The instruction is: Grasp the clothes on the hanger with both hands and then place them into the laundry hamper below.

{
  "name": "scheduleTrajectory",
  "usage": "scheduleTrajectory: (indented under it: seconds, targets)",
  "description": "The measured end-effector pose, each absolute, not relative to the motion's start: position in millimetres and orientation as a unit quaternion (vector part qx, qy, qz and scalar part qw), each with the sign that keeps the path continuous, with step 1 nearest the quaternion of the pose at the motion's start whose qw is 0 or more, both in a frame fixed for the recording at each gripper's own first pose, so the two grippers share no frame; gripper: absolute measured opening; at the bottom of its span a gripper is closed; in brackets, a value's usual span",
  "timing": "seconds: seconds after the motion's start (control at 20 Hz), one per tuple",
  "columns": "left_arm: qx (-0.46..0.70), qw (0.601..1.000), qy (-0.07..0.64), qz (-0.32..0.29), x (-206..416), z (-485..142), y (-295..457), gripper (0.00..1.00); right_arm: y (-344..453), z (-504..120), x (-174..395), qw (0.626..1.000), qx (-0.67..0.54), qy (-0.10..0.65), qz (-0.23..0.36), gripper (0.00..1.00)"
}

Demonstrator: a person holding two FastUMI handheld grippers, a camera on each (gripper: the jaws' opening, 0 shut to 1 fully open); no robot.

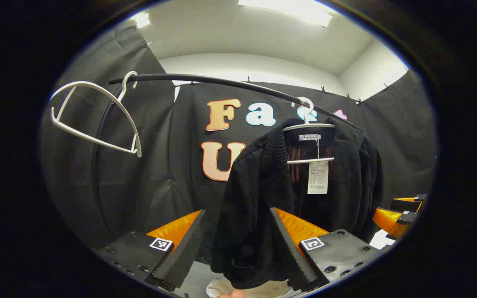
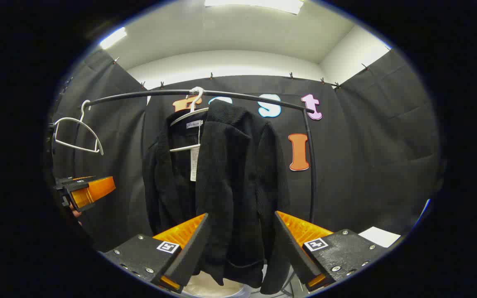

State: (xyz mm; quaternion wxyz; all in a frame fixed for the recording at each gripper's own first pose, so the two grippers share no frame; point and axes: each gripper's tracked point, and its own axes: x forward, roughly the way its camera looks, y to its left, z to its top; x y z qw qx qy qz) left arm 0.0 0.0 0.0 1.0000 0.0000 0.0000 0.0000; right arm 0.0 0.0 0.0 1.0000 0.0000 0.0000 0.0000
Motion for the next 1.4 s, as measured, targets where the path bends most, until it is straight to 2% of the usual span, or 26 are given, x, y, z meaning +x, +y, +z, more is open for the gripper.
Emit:
scheduleTrajectory:
  seconds: [0.05, 1.05, 1.4]
  targets:
    - [0.000, 1.000, 0.000, 0.000, -0.3, -0.4, -0.1, 1.00, 0.0, 0.9, -0.4, 1.000, 0.000, -0.001, 0.000, 0.94]
    - [0.005, 1.000, 0.003, 0.006, -15.7, 1.7, 8.0, 1.00, 10.6, -3.2, -17.0, 1.000, -0.006, 0.002, 0.009, 0.94]
    - [0.000, 1.000, 0.011, 0.015, -22.4, -2.9, 18.8, 0.98, 25.6, -11.0, -12.3, 0.999, -0.012, 0.012, 0.031, 0.94]
